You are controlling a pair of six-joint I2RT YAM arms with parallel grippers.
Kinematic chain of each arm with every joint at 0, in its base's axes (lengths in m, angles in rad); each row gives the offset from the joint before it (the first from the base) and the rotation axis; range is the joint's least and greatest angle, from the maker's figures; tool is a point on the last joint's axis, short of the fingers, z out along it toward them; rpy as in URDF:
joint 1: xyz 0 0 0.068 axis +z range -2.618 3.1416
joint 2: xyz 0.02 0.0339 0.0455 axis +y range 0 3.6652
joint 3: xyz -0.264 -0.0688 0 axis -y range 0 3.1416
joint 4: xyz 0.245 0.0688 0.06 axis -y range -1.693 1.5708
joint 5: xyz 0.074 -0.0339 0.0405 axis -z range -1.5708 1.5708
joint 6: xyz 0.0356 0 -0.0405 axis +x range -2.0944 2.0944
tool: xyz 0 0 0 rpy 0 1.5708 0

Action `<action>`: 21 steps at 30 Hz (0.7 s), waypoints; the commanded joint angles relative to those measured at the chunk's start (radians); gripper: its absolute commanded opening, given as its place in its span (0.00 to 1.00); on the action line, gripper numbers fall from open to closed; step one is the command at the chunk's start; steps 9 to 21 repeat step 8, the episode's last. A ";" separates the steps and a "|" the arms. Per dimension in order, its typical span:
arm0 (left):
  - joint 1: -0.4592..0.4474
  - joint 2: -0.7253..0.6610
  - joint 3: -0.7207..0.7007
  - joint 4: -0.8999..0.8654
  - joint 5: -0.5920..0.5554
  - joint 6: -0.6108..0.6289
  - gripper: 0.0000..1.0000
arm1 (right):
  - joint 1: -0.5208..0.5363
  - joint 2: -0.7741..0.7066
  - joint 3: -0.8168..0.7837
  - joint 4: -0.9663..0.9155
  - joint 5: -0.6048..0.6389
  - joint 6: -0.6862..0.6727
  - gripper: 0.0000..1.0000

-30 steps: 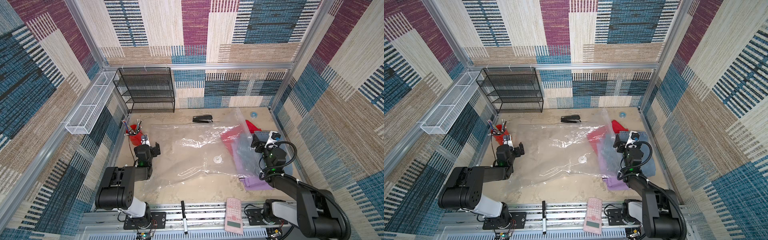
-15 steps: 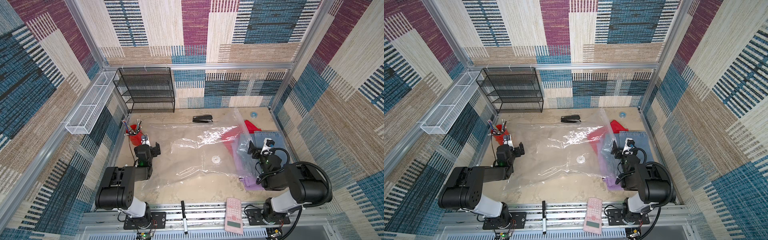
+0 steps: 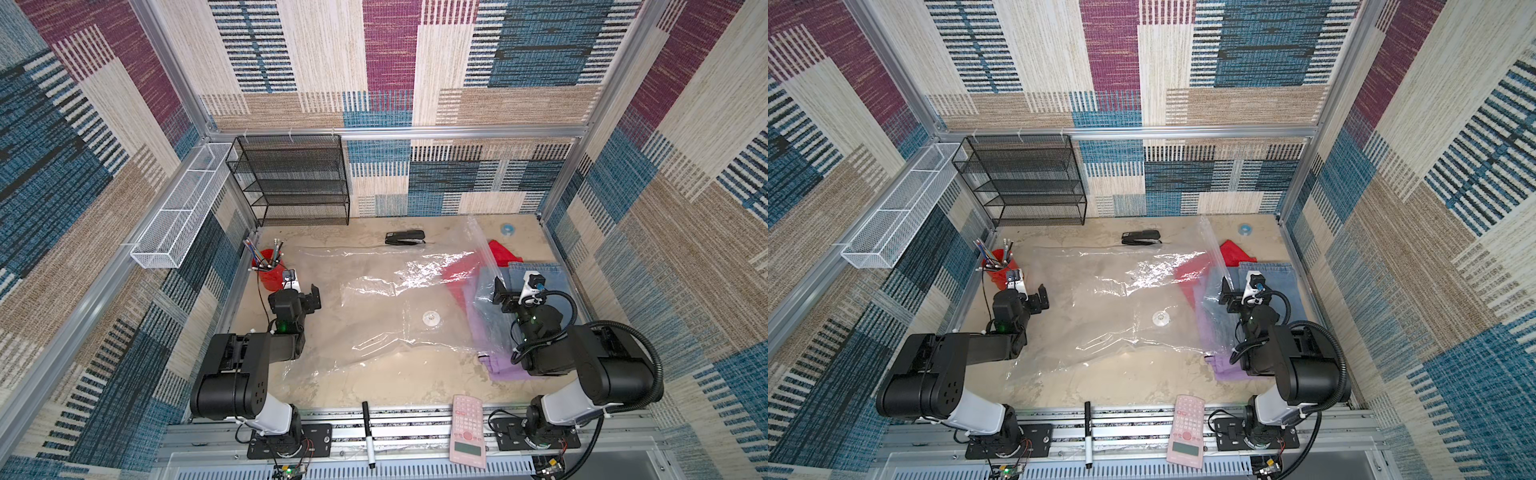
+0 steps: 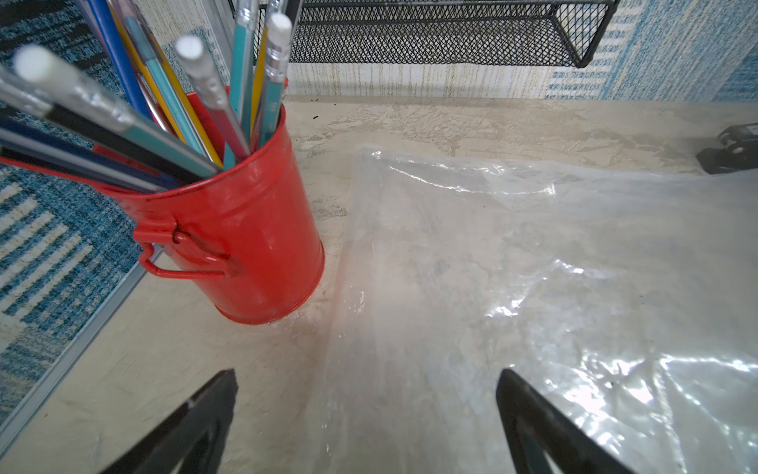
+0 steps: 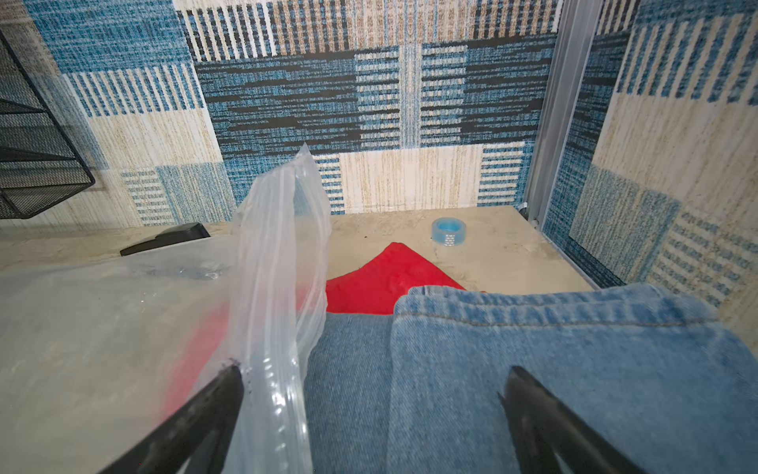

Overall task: Take the trousers out of the vacuum bag
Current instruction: Reset both arms

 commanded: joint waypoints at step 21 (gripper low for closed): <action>0.002 0.001 -0.002 0.025 0.008 -0.009 1.00 | 0.000 0.000 0.003 0.025 -0.011 -0.008 0.99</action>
